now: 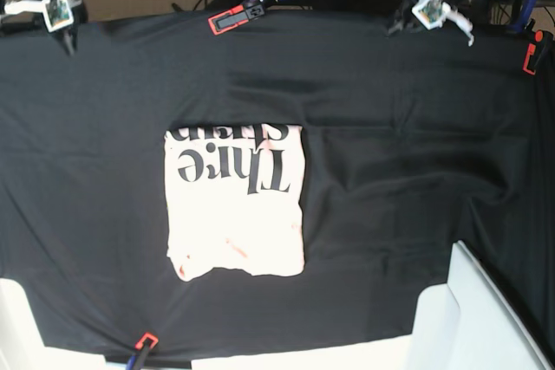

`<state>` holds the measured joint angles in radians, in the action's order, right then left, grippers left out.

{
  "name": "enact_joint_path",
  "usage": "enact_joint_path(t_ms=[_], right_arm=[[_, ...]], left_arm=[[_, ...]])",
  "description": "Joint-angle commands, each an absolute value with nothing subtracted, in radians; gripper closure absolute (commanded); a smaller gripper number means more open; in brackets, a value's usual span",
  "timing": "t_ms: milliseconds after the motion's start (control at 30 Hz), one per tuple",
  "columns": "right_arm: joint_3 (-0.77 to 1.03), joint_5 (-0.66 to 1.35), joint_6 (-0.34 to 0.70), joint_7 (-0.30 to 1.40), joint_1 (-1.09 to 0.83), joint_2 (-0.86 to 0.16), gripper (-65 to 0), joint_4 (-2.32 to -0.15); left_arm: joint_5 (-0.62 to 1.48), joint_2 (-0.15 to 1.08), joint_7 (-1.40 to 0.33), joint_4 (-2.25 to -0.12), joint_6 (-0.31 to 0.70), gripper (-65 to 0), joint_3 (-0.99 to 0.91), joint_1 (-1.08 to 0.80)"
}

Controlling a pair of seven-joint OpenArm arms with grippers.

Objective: Fold the T-shirt properly

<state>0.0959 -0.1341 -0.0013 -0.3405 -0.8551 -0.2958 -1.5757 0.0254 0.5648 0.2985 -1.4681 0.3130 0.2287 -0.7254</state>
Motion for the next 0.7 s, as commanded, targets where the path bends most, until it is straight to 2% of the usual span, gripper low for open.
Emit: enact_joint_path(t_ms=[0, 333, 667], right_arm=[[0.102, -0.127, -0.018, -0.358, -0.888, -0.309, 0.0, -1.589], [0.047, -0.124, -0.018, -0.355, -1.003, -0.309, 0.0, -1.547], [-0.122, -0.124, -0.018, -0.357, -0.944, -0.309, 0.0, -1.242]], left_arm=[[0.033, 0.573, 0.321, -1.481, 0.309, 0.0, 0.225, -0.757], [0.031, 0.572, 0.315, -1.471, 0.308, 0.0, 0.236, -0.883], [0.031, 0.469, 0.232, -1.322, 0.308, 0.0, 0.237, -0.88]])
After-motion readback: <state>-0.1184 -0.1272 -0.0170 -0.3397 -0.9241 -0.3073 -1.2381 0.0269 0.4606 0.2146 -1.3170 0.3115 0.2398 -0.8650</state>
